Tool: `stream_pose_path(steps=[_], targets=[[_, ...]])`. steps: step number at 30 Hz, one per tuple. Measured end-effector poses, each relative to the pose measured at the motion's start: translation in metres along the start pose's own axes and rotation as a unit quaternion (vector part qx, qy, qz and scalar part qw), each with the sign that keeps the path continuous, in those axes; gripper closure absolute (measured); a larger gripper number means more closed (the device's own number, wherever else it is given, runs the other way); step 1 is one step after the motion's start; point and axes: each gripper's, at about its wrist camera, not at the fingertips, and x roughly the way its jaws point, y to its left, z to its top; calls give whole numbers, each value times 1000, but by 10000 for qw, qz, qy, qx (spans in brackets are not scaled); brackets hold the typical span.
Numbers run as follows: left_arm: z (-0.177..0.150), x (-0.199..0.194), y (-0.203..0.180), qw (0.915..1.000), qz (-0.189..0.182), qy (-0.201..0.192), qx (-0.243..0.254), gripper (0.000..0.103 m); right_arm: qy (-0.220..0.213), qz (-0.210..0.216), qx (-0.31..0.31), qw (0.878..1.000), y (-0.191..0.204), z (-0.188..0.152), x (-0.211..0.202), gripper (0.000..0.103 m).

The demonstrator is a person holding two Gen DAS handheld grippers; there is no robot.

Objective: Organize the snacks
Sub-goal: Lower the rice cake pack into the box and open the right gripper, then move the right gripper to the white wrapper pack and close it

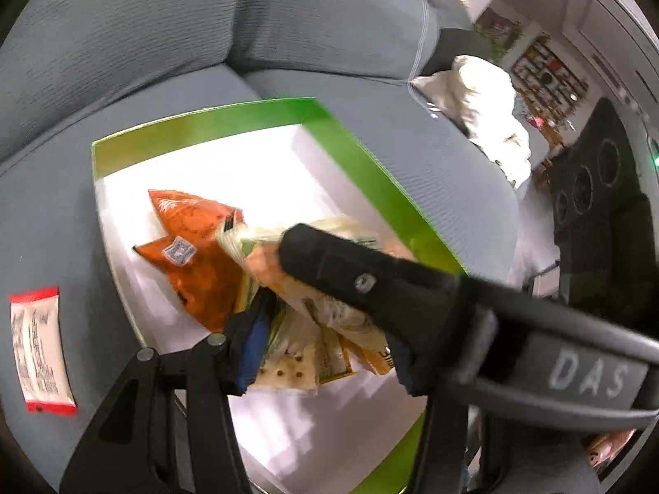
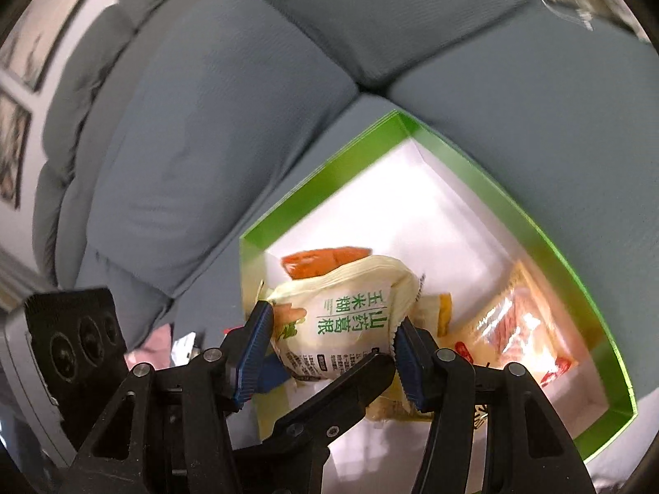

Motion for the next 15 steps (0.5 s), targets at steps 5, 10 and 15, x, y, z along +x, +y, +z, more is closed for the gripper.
stream_pose_path(steps=[5,10,15], targets=[[-12,-52,16,9959,-143,-835,-319,21,-715,-516,-155,9960,10,-3,-20,44],[-35,-118,44,9878,-224,-1368,-716,20,-1083,-189,-298,9935,20,-6,-33,29],[-71,-178,84,9762,591,-1780,-1084,12,-1235,210,-657,9899,44,-14,-31,15]])
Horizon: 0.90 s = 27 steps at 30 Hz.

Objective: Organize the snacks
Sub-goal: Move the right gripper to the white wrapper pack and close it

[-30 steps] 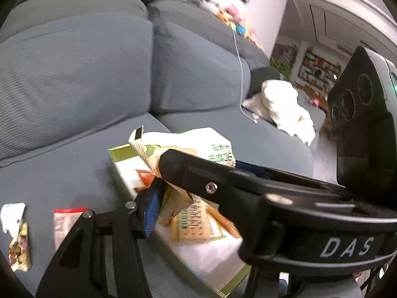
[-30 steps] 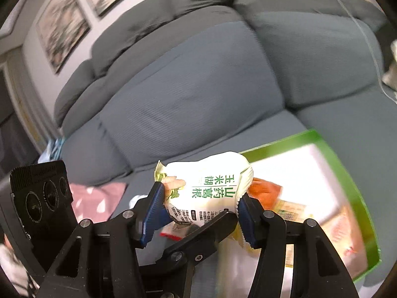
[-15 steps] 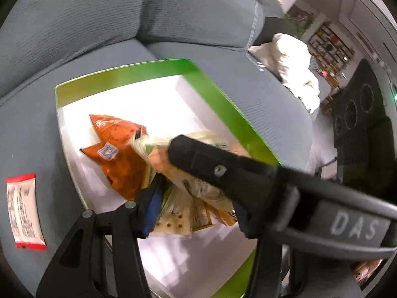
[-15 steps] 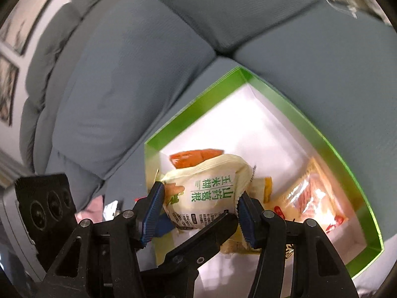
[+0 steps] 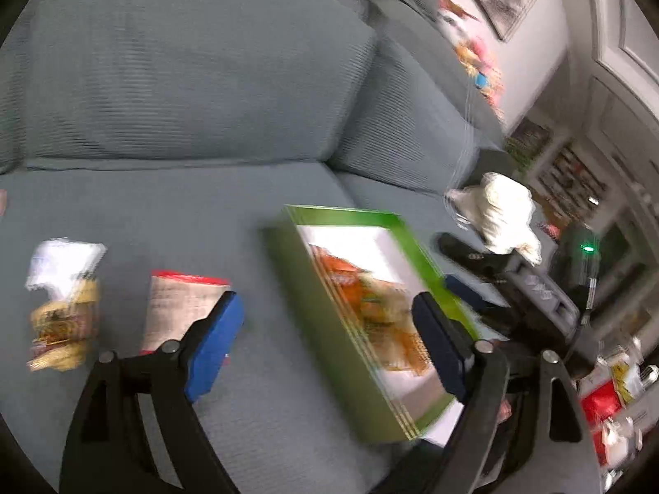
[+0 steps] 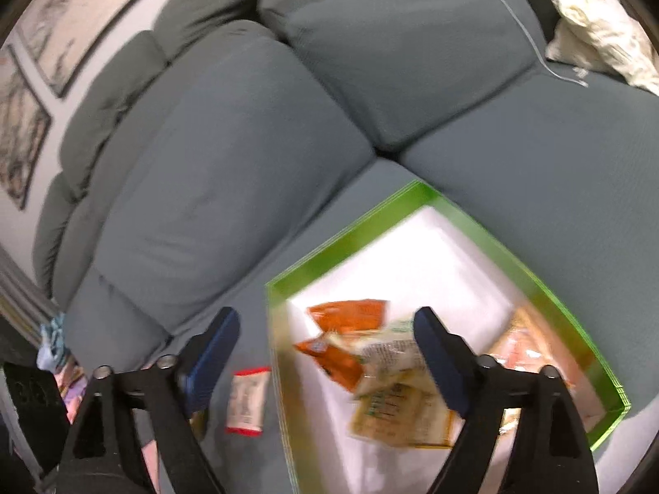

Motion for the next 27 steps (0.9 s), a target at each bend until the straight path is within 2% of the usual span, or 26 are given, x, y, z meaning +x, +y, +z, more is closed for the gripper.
stream_pose_path(steps=[1,5,7,8,12,13,14,17,19,21,23,27], targets=[[-4,-10,15,9998,176,-45,-85,8,71,77,-107,9999,7,-2,2,14],[-25,-33,76,9940,844,-262,-644,8,452,377,-664,9961,39,-16,17,14],[-32,-43,113,9851,1237,-327,-1152,8,548,400,-852,9941,55,-24,25,14],[-34,-44,131,9776,1571,-238,-1383,8,578,425,-899,9934,61,-27,28,14],[-34,-54,159,9522,2509,-301,-1715,8,909,579,-1120,9878,96,-50,49,14],[-36,-58,163,9486,2571,-324,-1814,8,1008,583,-1228,9856,105,-57,53,14],[-35,-58,165,9486,2513,-320,-1894,8,1098,575,-1319,9835,113,-63,58,14],[-35,-58,165,9608,2004,-177,-1906,8,1712,603,-1350,9741,137,-81,83,14],[-32,-53,166,9633,1867,-161,-1924,8,2192,440,-1057,9689,150,-84,103,14],[-30,-52,165,9606,2059,-133,-1863,8,2330,541,-838,9674,165,-82,121,14],[-27,-47,165,9559,2313,-50,-1812,8,2569,331,-883,9618,187,-82,147,14],[-30,-49,186,9436,2455,80,-2222,8,2945,-223,-1617,9416,224,-99,194,14]])
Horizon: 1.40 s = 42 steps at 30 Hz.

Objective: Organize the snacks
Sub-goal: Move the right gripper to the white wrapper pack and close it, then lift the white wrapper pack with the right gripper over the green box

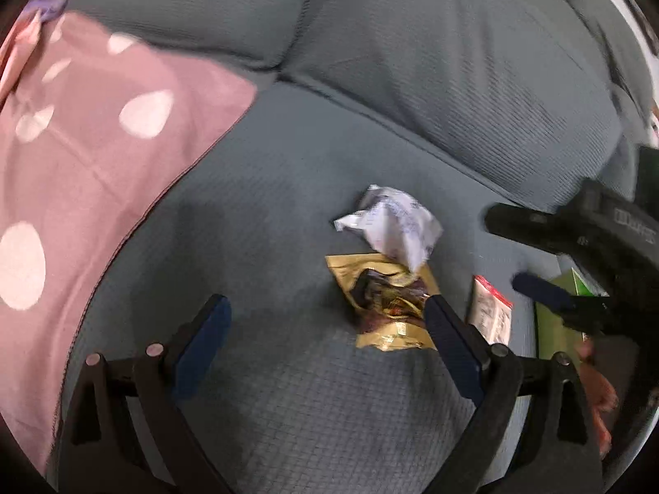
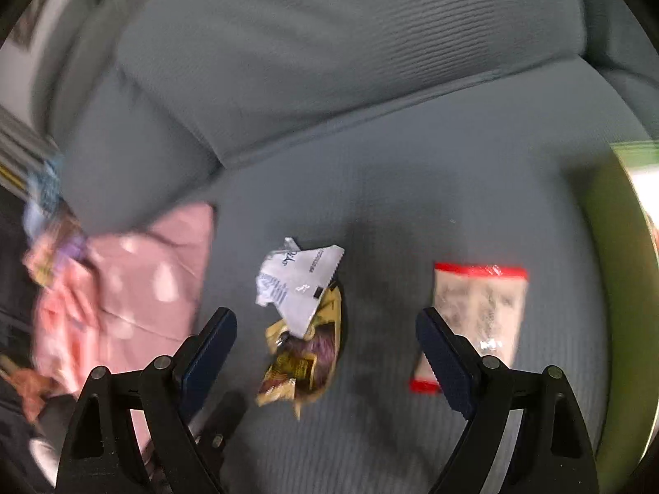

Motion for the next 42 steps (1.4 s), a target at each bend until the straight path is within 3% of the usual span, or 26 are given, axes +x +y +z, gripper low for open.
stream_pose_path(steps=[5,10,13,15,17,20,22,25,30,34,38,42], targets=[[2,2,8,9998,70,93,-140,8,489,-460,-1083,9918,42,19,43,14],[-1,3,5,9998,-77,169,-93,8,1186,-639,-2454,9600,68,35,70,14],[-1,4,3,9998,-69,165,-84,8,1487,-896,-2782,9447,68,39,86,14],[-2,3,3,9998,-55,192,-96,8,1717,-722,-2800,9418,69,37,100,14],[-3,4,3,9997,-66,236,-97,8,1733,-601,-2671,9461,63,34,111,21],[-1,8,4,9996,-100,246,-96,8,1409,-295,-2498,9575,57,28,107,34],[-1,8,4,9996,-99,229,-97,8,1385,-166,-2426,9601,54,23,100,50],[0,10,4,9997,-72,231,-91,8,1013,-379,-2410,9645,51,17,77,52],[-2,8,3,9998,-66,186,-57,8,165,-119,-1882,9819,24,7,1,52],[-4,7,2,9998,-58,168,-58,8,-180,134,-1302,9912,-5,-23,-41,52],[-8,6,-2,9999,5,133,-3,8,-210,245,-460,9984,-53,-60,-54,52],[-12,8,-7,9998,62,168,86,10,206,-344,-79,9992,-72,-89,-31,52]])
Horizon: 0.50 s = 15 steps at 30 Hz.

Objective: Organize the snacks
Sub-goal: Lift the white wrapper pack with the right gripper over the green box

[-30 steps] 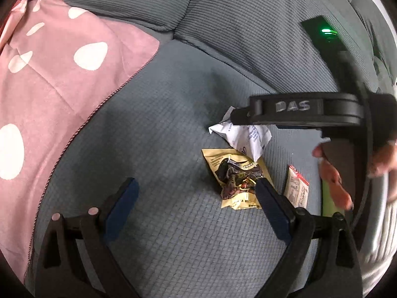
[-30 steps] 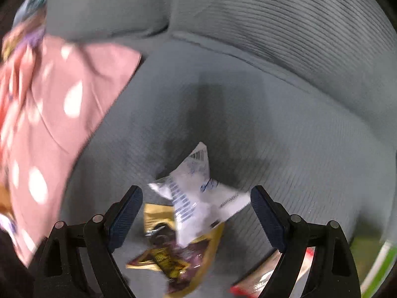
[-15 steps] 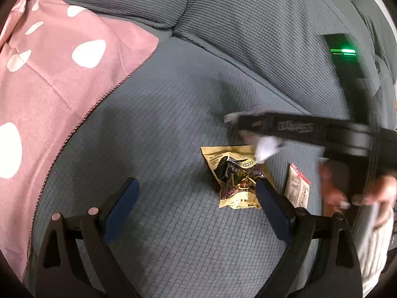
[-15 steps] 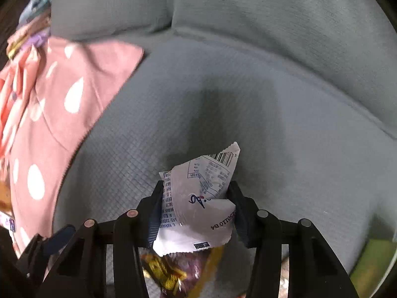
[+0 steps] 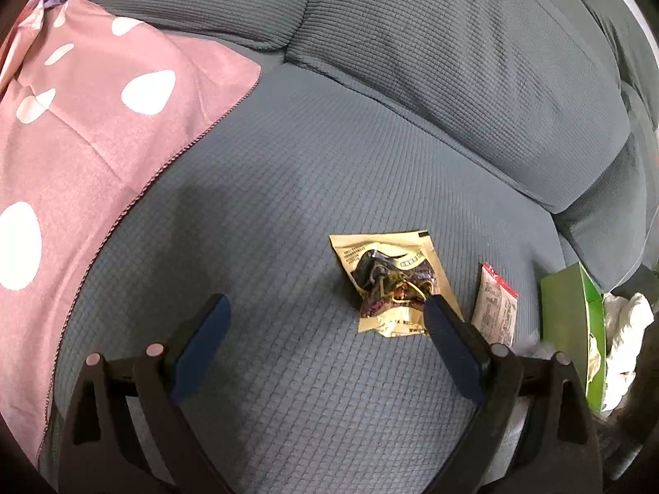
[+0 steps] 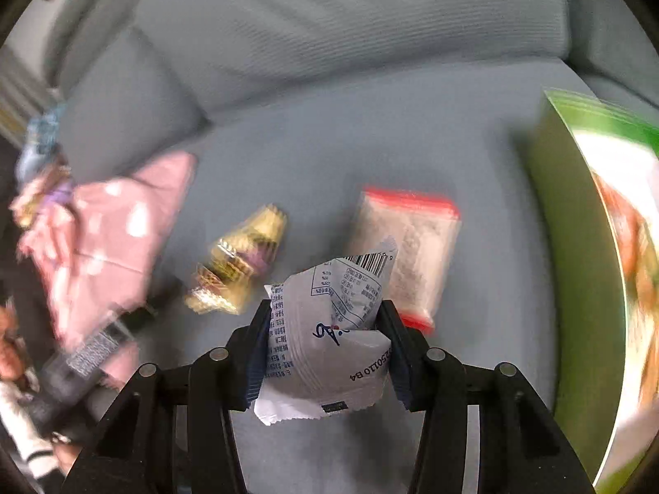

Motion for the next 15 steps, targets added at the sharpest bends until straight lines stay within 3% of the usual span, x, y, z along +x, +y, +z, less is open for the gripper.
stream_pose_path(steps=[3,5,8,11,15], targets=[[-5,-1,-8,9997,-156,36,171,10,390,100,99,9991,-3,-7,19,49],[-9,0,-15,9992,-268,77,287,11,382,283,177,9987,-6,-7,21,43],[-15,2,-24,9979,-415,228,452,15,37,397,288,9988,-22,-4,-2,20],[-21,1,-34,9955,-636,355,607,30,-298,392,431,9979,-29,-3,-17,19],[-34,-2,-53,9819,-1426,774,979,39,-264,932,645,9932,-40,-4,-18,19]])
